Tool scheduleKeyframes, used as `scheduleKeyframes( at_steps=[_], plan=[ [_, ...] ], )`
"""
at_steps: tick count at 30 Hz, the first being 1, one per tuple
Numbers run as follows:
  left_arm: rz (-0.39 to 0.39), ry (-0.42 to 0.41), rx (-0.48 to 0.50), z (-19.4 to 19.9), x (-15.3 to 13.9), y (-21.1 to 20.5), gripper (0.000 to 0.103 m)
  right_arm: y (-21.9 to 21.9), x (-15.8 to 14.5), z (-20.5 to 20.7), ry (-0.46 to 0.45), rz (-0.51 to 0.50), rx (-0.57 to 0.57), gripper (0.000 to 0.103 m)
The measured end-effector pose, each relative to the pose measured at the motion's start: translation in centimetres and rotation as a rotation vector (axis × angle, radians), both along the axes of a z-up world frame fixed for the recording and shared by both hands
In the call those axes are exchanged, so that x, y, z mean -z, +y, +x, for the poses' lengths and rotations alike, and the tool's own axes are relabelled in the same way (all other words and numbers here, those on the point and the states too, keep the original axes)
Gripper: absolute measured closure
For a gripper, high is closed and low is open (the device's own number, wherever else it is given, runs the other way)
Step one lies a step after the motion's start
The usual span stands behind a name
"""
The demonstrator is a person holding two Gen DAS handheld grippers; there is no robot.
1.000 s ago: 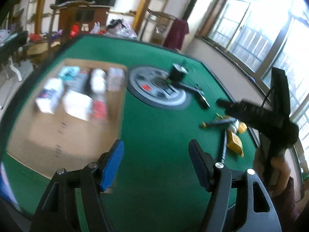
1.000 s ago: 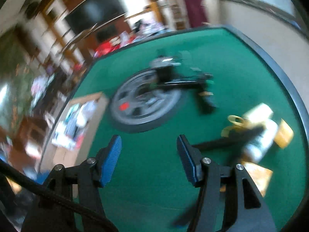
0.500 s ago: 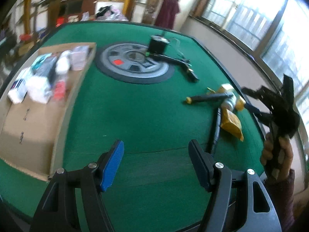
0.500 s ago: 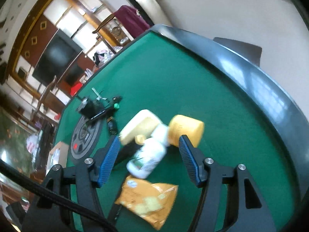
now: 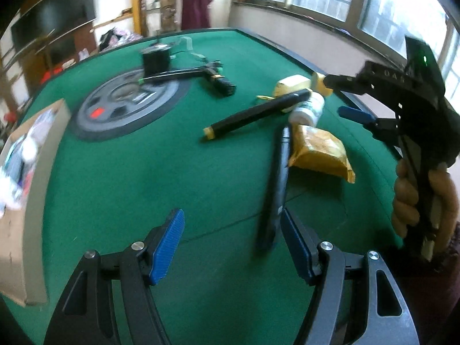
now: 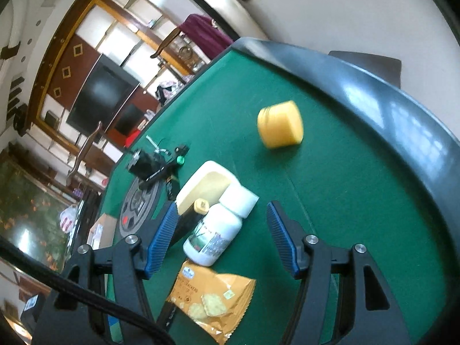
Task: Organize objects
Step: 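Grasp the black marker on the table with the left gripper, then grasp the yellow cheese cracker pack with the right gripper while left holds the marker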
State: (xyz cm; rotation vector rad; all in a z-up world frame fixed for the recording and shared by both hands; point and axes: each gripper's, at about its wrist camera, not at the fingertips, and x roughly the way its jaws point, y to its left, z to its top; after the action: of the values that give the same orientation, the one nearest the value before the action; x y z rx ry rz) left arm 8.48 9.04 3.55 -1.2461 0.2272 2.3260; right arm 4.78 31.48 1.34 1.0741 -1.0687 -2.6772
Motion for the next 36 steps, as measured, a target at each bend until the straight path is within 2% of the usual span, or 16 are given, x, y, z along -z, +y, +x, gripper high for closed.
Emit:
scheduleKeyframes(
  at_steps=[5,7,10,11,13,17,19,20,24,31,36],
  plan=[
    [-0.024,-0.015,0.060,-1.0,1.3,3.0,0.040,-0.3,0.2,-0.1,0.001,-0.017,-0.021,0.040],
    [-0.030,0.012,0.068,-1.1,1.3,3.8,0.040,-0.1,0.4,0.1,0.003,-0.032,-0.020,0.040],
    [-0.038,0.010,0.104,-1.6,1.5,5.1,0.042,0.3,0.5,0.2,0.011,-0.047,-0.008,0.039],
    [-0.042,0.015,0.114,-1.7,1.5,5.5,0.045,0.4,0.6,0.2,0.005,-0.049,-0.004,0.038],
    [-0.038,0.023,0.119,-1.8,1.4,5.8,0.065,0.6,0.7,0.0,0.000,-0.065,-0.005,0.037],
    [-0.015,0.015,0.093,-2.1,1.4,5.4,0.076,0.6,0.8,-0.1,-0.010,-0.061,-0.008,0.037],
    [-0.003,0.009,0.079,-2.5,1.4,5.0,0.088,0.4,0.8,-0.2,-0.013,-0.054,-0.018,0.037],
    [0.000,0.005,0.074,-2.6,1.4,4.8,0.091,0.2,0.9,-0.3,-0.017,-0.047,-0.024,0.037],
    [0.028,-0.028,0.066,-2.4,1.2,3.7,0.092,-0.5,1.2,-0.6,-0.039,-0.023,-0.045,0.037],
    [0.022,0.026,0.018,-0.7,-0.3,-0.2,0.092,-1.4,1.9,-1.1,-0.076,-0.011,-0.111,0.037],
    [0.055,0.009,-0.042,-0.2,-1.1,-4.1,0.092,-3.4,1.5,-1.1,-0.068,0.014,-0.214,0.037]
  ],
)
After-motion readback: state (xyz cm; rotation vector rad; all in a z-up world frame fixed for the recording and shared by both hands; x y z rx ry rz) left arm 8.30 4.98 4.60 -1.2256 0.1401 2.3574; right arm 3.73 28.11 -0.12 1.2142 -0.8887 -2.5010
